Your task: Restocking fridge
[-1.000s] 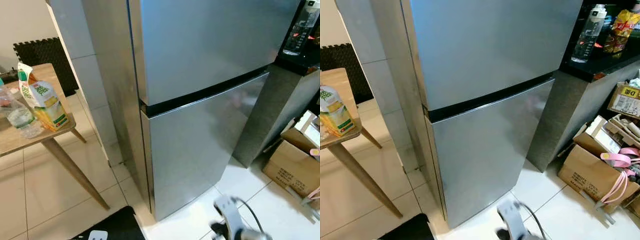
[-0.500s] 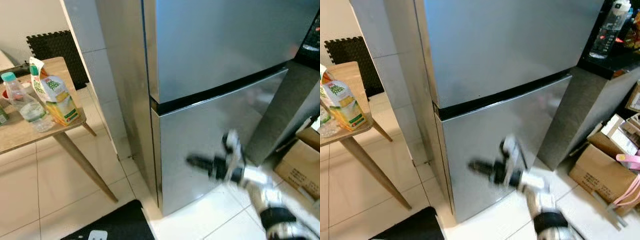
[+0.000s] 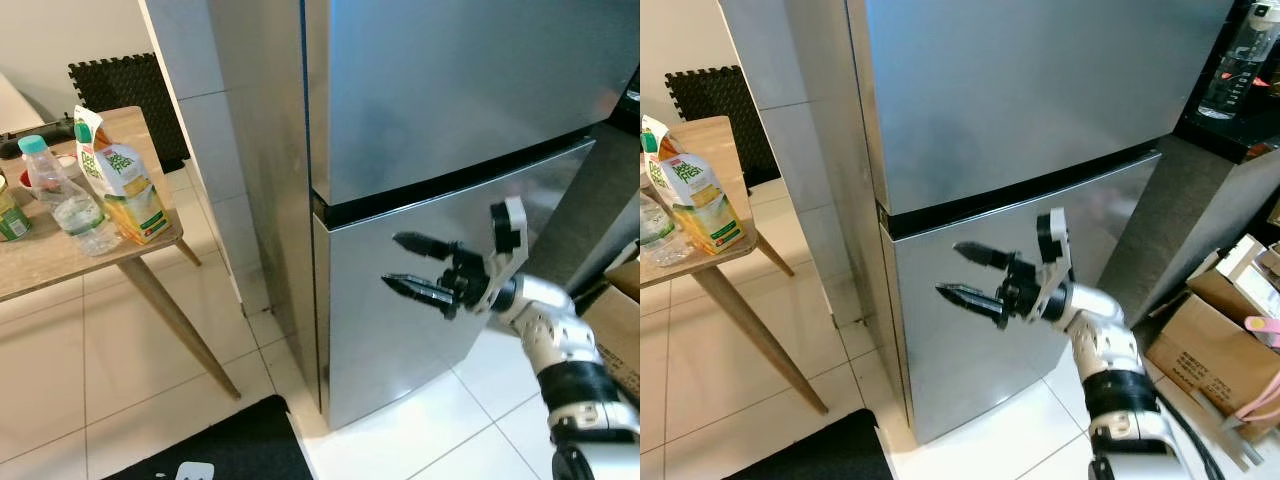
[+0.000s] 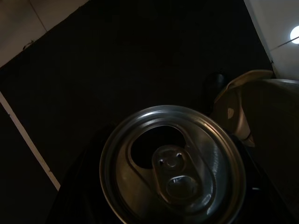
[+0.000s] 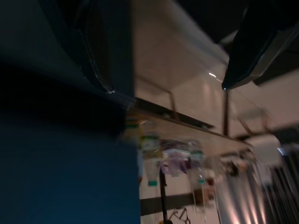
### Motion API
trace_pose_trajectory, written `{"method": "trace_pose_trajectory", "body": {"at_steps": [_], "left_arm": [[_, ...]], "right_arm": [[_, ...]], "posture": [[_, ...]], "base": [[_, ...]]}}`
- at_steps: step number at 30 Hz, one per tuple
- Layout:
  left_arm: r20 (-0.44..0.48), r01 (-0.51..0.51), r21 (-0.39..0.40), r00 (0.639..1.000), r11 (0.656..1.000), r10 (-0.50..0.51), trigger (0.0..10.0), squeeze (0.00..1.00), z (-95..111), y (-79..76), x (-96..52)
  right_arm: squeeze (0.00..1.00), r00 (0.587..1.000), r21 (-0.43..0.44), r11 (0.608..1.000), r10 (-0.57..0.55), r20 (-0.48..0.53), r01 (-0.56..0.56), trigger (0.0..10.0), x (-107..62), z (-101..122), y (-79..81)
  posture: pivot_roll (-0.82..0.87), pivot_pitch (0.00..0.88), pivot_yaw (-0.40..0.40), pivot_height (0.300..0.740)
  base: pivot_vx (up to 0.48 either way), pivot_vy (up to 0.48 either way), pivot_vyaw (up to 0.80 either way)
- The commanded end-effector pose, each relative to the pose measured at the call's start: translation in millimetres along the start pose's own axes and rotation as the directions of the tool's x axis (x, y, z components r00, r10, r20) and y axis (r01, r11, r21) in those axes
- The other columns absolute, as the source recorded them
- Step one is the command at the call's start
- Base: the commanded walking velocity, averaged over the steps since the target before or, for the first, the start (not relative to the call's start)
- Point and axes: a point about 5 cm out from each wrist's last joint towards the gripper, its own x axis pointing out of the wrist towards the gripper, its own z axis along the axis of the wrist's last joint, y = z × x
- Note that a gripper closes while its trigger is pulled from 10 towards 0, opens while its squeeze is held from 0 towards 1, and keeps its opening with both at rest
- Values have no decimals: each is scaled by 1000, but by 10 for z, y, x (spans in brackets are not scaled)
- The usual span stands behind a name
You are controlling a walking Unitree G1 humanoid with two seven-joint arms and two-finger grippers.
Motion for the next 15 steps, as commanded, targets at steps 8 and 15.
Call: {"method": "trace_pose_trajectory", "body": {"at_steps": [8,15], "left_arm": [[-11,-6,0,1000,1000,6,10000,0,-39,33,-6],[-18,-9,-3,1000,1000,9,10000,0,-75,39,-13]], "right_arm": [[192,966,-205,962,-213,-144,181,10000,219,92,-252],[0,957,-211,976,-8,-291,-56,10000,312,44,-162]], "posture": [[-73,20,-31,740],[-65,24,-37,740]], "base": [[0,0,0],[0,0,0]]}}
